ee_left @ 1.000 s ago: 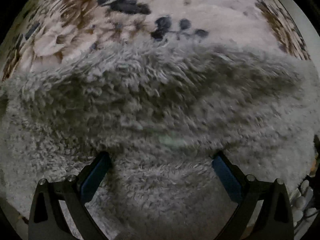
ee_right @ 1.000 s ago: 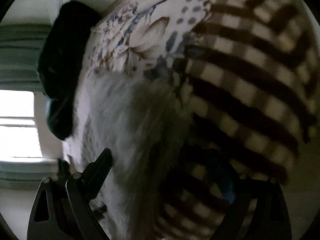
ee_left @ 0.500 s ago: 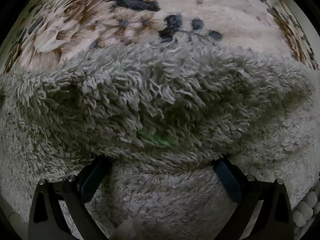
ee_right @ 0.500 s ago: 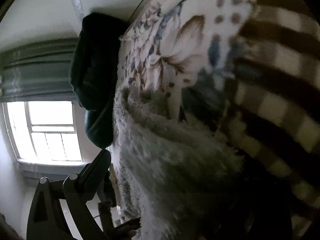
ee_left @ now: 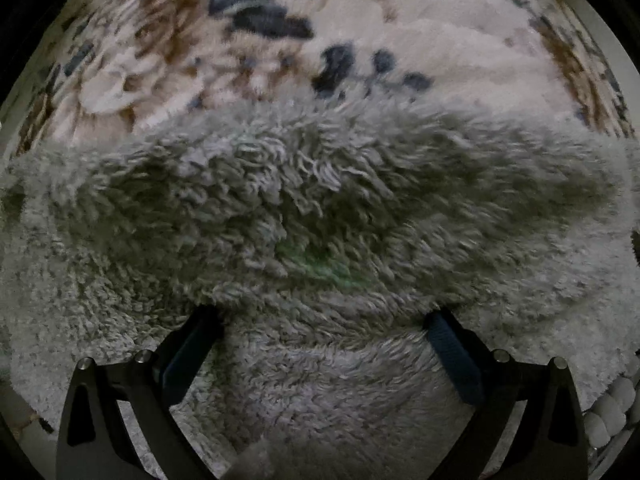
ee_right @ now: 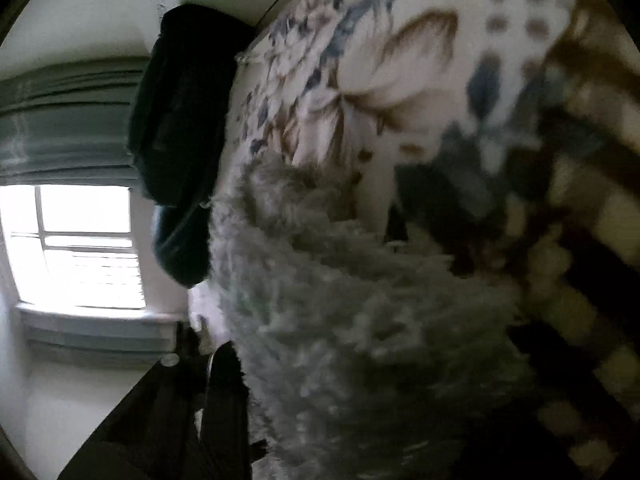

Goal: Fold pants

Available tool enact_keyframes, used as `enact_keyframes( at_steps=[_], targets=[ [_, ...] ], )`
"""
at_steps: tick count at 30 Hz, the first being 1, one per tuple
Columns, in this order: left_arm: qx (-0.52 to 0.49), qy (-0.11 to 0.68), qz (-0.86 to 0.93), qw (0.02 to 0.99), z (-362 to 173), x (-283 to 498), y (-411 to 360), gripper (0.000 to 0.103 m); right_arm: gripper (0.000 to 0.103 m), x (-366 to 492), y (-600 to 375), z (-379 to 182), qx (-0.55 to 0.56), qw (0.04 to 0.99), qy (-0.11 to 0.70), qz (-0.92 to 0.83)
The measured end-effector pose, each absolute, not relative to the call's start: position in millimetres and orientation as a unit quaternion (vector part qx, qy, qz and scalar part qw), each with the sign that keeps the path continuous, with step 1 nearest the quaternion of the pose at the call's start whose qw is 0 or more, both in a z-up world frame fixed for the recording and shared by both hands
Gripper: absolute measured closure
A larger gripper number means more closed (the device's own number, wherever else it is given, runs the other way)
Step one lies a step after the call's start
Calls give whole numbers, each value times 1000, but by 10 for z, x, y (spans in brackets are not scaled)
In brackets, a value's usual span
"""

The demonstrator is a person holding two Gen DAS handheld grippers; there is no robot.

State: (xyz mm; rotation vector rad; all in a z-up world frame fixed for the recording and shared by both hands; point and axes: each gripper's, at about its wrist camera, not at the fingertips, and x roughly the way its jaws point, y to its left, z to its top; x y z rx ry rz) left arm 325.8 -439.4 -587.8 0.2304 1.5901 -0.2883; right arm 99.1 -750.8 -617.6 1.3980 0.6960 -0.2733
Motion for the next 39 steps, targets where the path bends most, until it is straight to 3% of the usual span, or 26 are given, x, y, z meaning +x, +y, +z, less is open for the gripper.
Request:
enact_keyframes(
  at_steps=[7,14,18,24,26,28,30,34,39],
  targets=[
    [33,703,-128,699,-5354,3307,-3999,0,79,1346,-6906,-5181,545,765,332,-88],
    [-51,678,-86,729,-4851,3290,-2827,0,79,2003,-5721,-4405,474,801,367,7],
    [-84,664,-40,742,-4730,3178,-1973,0,80,2303,-4992,-4420,436,802,405,43],
    [-89,654,5,751,-4762,3002,-989,0,79,2572,-3677,-4941,354,796,486,66],
    [-87,648,13,756,-4818,2961,-791,0,75,2695,-3325,-5180,329,783,525,53],
    [-94,643,20,760,-4820,2940,-654,0,59,2843,-2993,-5355,291,761,579,41],
    [-106,636,25,764,-4773,2962,-546,0,15,2934,-2733,-5323,271,749,601,68],
    [-140,621,16,771,-4614,3047,-478,0,11,2975,-2615,-5007,299,735,594,136],
    [-147,609,-34,779,-4506,3238,-800,0,11,2745,-3379,-4644,310,751,577,84]
  ],
)
